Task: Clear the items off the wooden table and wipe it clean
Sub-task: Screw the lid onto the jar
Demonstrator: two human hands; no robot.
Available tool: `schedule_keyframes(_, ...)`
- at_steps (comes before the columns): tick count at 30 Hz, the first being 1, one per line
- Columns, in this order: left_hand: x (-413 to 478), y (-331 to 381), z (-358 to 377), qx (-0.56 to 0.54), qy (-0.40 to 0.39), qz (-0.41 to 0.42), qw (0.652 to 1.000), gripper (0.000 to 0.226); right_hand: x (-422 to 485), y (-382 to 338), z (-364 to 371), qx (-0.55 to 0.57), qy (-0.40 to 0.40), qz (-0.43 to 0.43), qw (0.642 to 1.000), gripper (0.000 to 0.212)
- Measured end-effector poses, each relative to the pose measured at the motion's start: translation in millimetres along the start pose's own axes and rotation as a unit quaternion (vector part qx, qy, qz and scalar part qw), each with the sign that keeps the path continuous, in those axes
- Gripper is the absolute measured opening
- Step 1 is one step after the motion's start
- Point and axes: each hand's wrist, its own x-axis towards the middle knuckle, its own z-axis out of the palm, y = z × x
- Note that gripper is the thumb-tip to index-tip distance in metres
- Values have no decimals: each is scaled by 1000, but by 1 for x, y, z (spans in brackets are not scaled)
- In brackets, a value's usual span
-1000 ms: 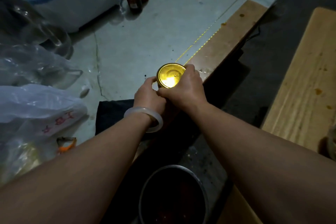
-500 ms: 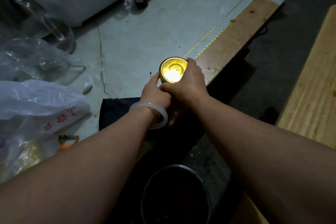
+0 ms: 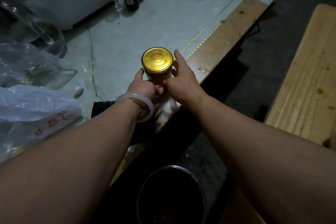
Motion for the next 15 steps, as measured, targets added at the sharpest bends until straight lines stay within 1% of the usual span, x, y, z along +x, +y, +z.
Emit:
schedule_keyframes(4,-8,8,11,-97,-12,15,995,86,-13,-3,-6,122,-58,2,991,88)
schedule_keyframes(6,-13,11,14,-102,-14,29,994,87,-20,-7,-10,153,-72,-8,986,84)
schedule_keyframes(8,-13,11,16,-100,-7,35,994,88,-22,-5,-16,139,-63,-12,988,80)
schedule_keyframes(11,-18,10,22,-113,-2,29,993,84,-23,1,-29,90,-24,-1,996,73)
schedule_keyframes(15,-39,10,46,-126,-17,30,991,74,-35,8,-53,30,35,-10,999,55)
